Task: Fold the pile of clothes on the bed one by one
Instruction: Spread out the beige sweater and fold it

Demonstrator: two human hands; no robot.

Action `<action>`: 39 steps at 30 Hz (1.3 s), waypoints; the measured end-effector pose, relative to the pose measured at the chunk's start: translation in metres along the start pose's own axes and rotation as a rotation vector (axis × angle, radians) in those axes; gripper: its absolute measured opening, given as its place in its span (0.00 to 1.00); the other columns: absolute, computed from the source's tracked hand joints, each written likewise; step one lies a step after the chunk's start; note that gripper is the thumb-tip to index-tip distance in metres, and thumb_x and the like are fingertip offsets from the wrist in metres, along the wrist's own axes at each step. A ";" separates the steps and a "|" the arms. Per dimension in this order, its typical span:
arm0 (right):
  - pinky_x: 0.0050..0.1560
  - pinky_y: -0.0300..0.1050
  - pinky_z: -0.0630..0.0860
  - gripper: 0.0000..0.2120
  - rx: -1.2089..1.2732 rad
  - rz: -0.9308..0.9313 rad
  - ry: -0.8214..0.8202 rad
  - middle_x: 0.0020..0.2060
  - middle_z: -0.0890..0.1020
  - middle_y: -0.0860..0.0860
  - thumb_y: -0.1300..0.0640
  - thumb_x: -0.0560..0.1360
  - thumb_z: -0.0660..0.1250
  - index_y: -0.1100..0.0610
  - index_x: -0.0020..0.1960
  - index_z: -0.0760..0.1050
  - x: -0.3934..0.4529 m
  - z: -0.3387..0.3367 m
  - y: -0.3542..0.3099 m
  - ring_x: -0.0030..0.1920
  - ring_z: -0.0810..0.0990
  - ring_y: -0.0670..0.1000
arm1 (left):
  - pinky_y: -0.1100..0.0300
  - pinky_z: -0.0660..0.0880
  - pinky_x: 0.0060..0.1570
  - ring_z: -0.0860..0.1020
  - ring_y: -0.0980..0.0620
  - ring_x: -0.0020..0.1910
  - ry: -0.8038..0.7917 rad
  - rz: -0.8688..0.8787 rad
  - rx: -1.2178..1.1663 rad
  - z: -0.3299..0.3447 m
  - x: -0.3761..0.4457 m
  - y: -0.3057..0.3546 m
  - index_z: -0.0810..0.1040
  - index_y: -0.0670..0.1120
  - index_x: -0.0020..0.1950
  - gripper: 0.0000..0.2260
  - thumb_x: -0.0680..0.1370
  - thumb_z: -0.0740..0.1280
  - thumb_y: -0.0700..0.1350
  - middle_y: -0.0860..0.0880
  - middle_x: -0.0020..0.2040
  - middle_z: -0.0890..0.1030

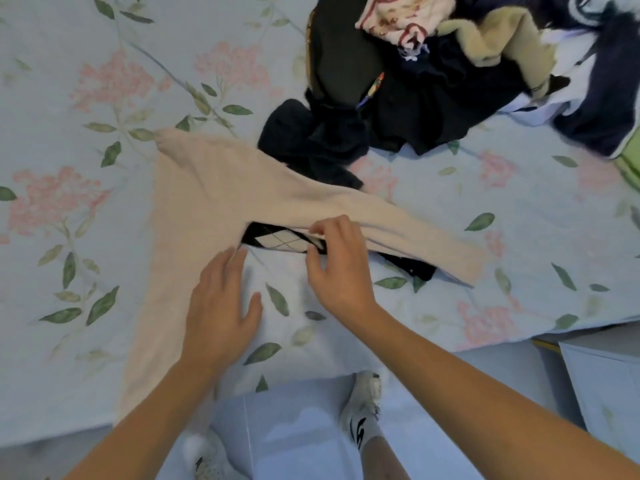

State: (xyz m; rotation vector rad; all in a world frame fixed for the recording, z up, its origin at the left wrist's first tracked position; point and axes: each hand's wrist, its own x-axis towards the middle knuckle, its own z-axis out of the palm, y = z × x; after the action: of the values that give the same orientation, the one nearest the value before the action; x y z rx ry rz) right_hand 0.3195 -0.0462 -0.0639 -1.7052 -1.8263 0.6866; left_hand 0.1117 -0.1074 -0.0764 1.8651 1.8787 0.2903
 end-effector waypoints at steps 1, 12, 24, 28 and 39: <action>0.54 0.50 0.71 0.10 -0.027 0.005 0.023 0.55 0.75 0.51 0.58 0.78 0.63 0.56 0.59 0.74 0.016 -0.019 0.016 0.56 0.73 0.54 | 0.44 0.66 0.73 0.62 0.42 0.79 0.009 0.063 -0.023 0.008 0.021 0.026 0.60 0.47 0.82 0.31 0.80 0.62 0.52 0.44 0.80 0.63; 0.49 0.51 0.74 0.22 -0.034 0.298 -0.729 0.50 0.78 0.49 0.45 0.76 0.75 0.54 0.61 0.71 0.101 -0.122 0.173 0.51 0.79 0.55 | 0.38 0.52 0.80 0.43 0.45 0.84 -0.265 0.245 0.158 0.089 0.130 0.150 0.53 0.52 0.85 0.42 0.72 0.65 0.52 0.47 0.85 0.49; 0.38 0.46 0.68 0.24 -0.275 0.459 -0.841 0.47 0.77 0.51 0.38 0.75 0.74 0.56 0.55 0.72 0.061 -0.168 0.231 0.44 0.76 0.52 | 0.40 0.51 0.81 0.44 0.47 0.84 -0.101 0.265 0.192 0.108 0.103 0.149 0.51 0.51 0.85 0.31 0.81 0.51 0.47 0.48 0.86 0.47; 0.39 0.44 0.70 0.14 -0.108 0.539 -0.852 0.44 0.80 0.50 0.46 0.76 0.75 0.55 0.50 0.78 0.056 -0.191 0.231 0.46 0.79 0.54 | 0.41 0.51 0.81 0.44 0.46 0.84 -0.107 0.279 0.189 0.109 0.104 0.152 0.51 0.50 0.85 0.30 0.82 0.51 0.48 0.47 0.86 0.48; 0.36 0.42 0.74 0.13 0.446 0.623 -0.636 0.41 0.83 0.55 0.52 0.77 0.76 0.49 0.59 0.77 0.087 -0.181 0.125 0.38 0.81 0.51 | 0.53 0.62 0.79 0.65 0.59 0.78 -0.188 -0.089 -0.850 0.075 0.078 0.192 0.73 0.47 0.77 0.23 0.82 0.61 0.50 0.53 0.76 0.74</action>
State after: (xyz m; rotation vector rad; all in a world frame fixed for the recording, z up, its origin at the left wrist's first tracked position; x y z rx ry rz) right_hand 0.5302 0.0494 -0.0154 -1.8518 -1.2935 1.9118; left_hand 0.3193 -0.0344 -0.0660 1.1752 1.3785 0.7205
